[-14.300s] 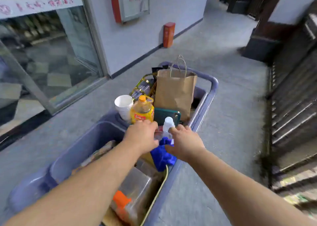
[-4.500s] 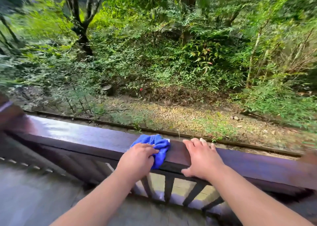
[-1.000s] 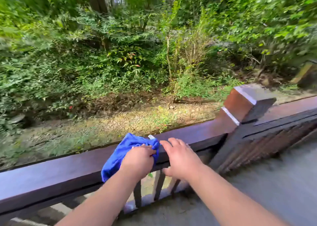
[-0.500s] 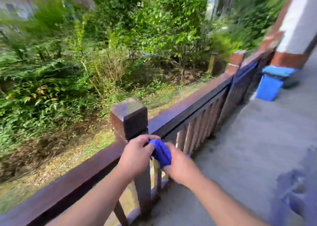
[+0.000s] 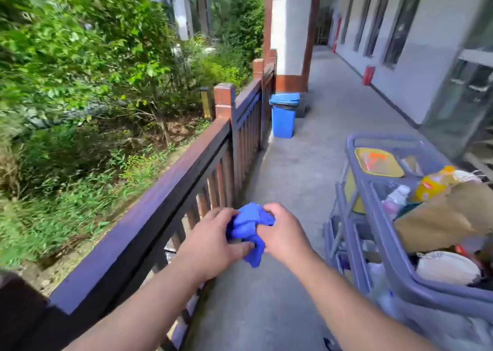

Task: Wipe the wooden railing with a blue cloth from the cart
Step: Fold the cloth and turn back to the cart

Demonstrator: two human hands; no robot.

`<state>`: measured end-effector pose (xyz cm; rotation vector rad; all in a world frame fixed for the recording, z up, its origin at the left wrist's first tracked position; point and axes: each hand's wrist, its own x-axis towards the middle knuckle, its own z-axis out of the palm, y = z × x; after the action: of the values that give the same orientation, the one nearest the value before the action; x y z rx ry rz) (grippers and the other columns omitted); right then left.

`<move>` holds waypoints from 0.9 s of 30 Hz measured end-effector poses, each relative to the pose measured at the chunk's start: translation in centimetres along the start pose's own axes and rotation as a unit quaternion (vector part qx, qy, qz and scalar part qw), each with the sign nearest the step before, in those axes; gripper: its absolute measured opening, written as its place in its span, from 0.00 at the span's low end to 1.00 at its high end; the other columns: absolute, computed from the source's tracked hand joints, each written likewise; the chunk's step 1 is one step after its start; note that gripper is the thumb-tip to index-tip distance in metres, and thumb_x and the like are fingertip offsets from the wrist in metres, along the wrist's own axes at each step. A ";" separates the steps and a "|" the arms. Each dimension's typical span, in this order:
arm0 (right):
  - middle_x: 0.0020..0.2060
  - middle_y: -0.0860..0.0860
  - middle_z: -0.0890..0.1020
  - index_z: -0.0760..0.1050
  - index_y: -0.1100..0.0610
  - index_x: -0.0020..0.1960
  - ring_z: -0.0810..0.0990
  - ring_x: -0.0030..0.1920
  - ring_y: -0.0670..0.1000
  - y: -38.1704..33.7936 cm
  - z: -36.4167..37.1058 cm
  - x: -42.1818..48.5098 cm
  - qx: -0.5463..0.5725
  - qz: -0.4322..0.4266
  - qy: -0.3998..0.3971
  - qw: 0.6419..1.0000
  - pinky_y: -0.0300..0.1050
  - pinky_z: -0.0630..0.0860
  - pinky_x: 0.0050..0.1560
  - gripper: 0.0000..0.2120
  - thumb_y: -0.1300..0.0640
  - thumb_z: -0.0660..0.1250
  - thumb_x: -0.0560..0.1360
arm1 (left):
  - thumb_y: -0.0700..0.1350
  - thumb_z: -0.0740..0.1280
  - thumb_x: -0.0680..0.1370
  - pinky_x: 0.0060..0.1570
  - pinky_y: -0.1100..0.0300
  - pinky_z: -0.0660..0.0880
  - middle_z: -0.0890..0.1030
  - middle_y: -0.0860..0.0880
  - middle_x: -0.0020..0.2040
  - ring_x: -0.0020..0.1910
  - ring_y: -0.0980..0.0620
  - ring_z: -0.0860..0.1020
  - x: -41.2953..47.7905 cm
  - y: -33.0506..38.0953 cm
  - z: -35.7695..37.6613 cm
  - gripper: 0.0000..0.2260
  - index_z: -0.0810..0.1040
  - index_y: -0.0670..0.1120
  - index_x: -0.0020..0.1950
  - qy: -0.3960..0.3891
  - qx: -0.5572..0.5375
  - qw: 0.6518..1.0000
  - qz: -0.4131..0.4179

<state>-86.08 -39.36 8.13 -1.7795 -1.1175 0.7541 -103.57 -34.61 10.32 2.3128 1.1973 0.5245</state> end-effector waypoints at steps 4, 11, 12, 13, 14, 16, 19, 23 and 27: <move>0.39 0.35 0.83 0.75 0.33 0.45 0.81 0.36 0.41 0.1 -2.5 4.2 0.004 -0.003 0.062 0.998 0.44 0.78 0.37 0.17 0.53 0.65 0.63 | 0.58 0.73 0.68 0.46 0.57 0.74 0.75 0.58 0.55 0.49 0.56 0.78 7.6 1.4 1.1 0.23 0.73 0.58 0.61 0.006 -0.005 0.999 0.054; 0.43 0.43 0.83 0.77 0.42 0.51 0.81 0.41 0.39 0.0 -6.3 12.4 -0.036 0.034 0.161 0.986 0.37 0.77 0.42 0.15 0.57 0.70 0.68 | 0.46 0.72 0.70 0.44 0.50 0.79 0.82 0.54 0.45 0.40 0.52 0.82 20.0 2.9 1.9 0.13 0.73 0.56 0.50 -0.088 -0.099 0.983 0.129; 0.45 0.44 0.84 0.78 0.45 0.54 0.83 0.44 0.42 0.1 -6.9 13.4 -0.044 0.043 0.173 0.983 0.42 0.79 0.46 0.16 0.56 0.70 0.68 | 0.46 0.72 0.70 0.42 0.52 0.79 0.82 0.55 0.45 0.39 0.53 0.82 21.7 3.1 2.3 0.12 0.74 0.56 0.50 -0.100 -0.099 0.980 0.138; 0.47 0.45 0.84 0.78 0.47 0.56 0.84 0.46 0.45 0.4 -7.5 14.3 -0.045 0.049 0.188 0.980 0.46 0.80 0.48 0.16 0.56 0.71 0.68 | 0.47 0.72 0.70 0.40 0.54 0.78 0.82 0.55 0.44 0.38 0.55 0.81 23.4 3.3 2.7 0.12 0.73 0.56 0.50 -0.113 -0.100 0.978 0.148; 0.47 0.45 0.85 0.78 0.48 0.57 0.84 0.45 0.46 0.6 -8.1 14.9 -0.047 0.055 0.200 0.977 0.48 0.81 0.48 0.16 0.57 0.72 0.69 | 0.47 0.72 0.71 0.36 0.58 0.76 0.82 0.56 0.44 0.36 0.57 0.80 24.7 3.7 3.2 0.12 0.73 0.56 0.50 -0.125 -0.099 0.975 0.157; 0.46 0.45 0.85 0.78 0.47 0.56 0.84 0.44 0.45 1.5 -9.4 16.2 -0.047 0.070 0.230 0.969 0.48 0.81 0.47 0.16 0.58 0.72 0.70 | 0.46 0.73 0.70 0.35 0.59 0.76 0.82 0.55 0.45 0.36 0.57 0.80 27.5 4.7 4.6 0.13 0.72 0.56 0.49 -0.150 -0.109 0.965 0.186; 0.47 0.45 0.86 0.79 0.46 0.56 0.84 0.46 0.45 3.0 -11.7 17.8 -0.039 0.092 0.268 0.958 0.49 0.81 0.49 0.17 0.59 0.71 0.70 | 0.46 0.73 0.69 0.37 0.51 0.77 0.80 0.54 0.49 0.37 0.50 0.81 30.8 6.6 7.2 0.15 0.72 0.55 0.50 -0.201 -0.146 0.944 0.217; 0.42 0.41 0.86 0.77 0.40 0.47 0.82 0.42 0.38 5.8 -15.1 20.6 -0.043 0.120 0.311 0.942 0.38 0.76 0.41 0.14 0.58 0.71 0.68 | 0.47 0.73 0.69 0.41 0.50 0.79 0.81 0.55 0.51 0.40 0.53 0.82 35.8 9.1 11.5 0.14 0.72 0.56 0.51 -0.242 -0.146 0.927 0.247; 0.42 0.41 0.85 0.78 0.43 0.48 0.81 0.41 0.38 9.5 -19.1 25.1 -0.034 0.138 0.337 0.931 0.37 0.75 0.40 0.13 0.59 0.71 0.69 | 0.46 0.71 0.70 0.39 0.56 0.75 0.81 0.55 0.51 0.42 0.53 0.82 42.2 12.2 16.6 0.13 0.72 0.56 0.51 -0.251 -0.126 0.918 0.279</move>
<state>-56.28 -25.31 6.75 -2.0509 -0.4414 0.2082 -63.90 -9.61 8.67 2.3363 0.2082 0.2201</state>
